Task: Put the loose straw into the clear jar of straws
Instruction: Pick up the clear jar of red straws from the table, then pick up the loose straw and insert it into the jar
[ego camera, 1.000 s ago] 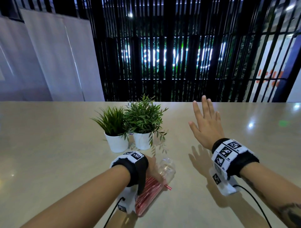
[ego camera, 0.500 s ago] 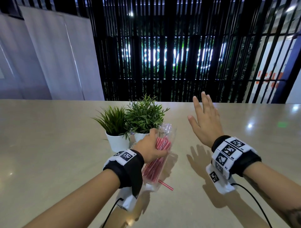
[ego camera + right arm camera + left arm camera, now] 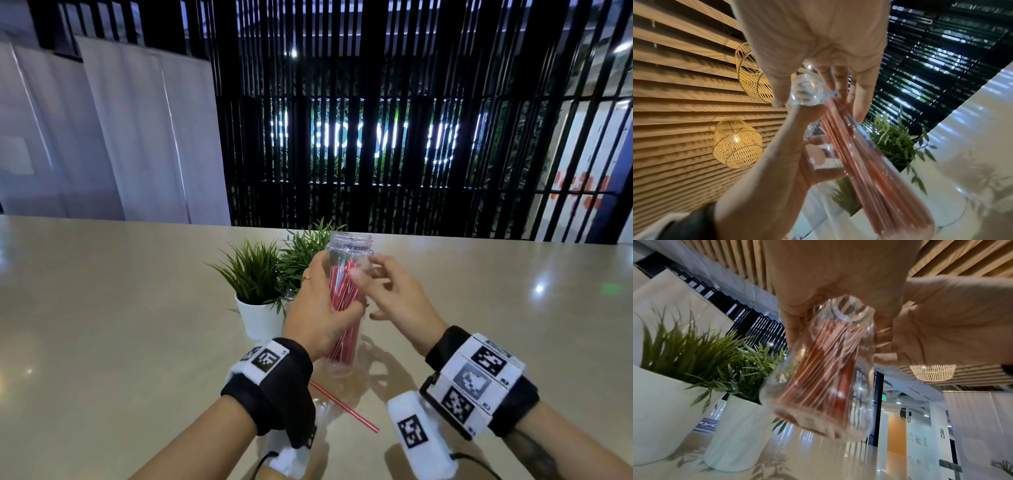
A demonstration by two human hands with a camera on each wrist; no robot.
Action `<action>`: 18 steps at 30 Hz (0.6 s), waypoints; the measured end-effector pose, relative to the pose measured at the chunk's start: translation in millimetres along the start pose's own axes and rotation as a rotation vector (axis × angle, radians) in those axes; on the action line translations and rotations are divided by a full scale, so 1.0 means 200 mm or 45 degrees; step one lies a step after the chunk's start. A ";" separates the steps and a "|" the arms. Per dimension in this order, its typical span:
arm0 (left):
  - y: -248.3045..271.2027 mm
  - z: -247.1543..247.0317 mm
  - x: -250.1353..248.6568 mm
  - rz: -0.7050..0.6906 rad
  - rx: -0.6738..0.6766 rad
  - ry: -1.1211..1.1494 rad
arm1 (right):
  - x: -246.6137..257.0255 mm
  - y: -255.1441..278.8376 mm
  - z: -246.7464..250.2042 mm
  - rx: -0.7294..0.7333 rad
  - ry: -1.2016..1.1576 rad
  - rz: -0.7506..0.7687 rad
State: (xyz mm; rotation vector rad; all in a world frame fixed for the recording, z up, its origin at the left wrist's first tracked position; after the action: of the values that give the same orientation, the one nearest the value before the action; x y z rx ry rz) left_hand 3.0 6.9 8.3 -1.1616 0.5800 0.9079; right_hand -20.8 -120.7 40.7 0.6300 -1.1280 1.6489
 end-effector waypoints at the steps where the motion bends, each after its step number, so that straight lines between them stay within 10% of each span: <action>1: 0.01 0.00 0.00 -0.010 -0.032 0.017 | 0.01 0.00 -0.01 -0.002 -0.008 0.001; 18: 0.10 0.13 0.06 -0.017 -0.190 0.200 | -0.01 -0.02 -0.05 -0.001 0.009 0.027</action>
State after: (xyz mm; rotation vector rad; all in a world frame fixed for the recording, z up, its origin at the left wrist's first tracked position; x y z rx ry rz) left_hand -8.8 36.8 -3.6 -1.3788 0.6391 0.8645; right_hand -14.9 -111.8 35.1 0.6125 -1.1338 1.6674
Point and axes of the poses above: each hand's wrist, its own y-axis away from the middle knuckle, its own z-axis out of the back of the hand, x = y × z, the point moved 1 cm from there along -y, towards the middle knuckle, and after that the axes turned 10 degrees about y, right-handed, at the moved point
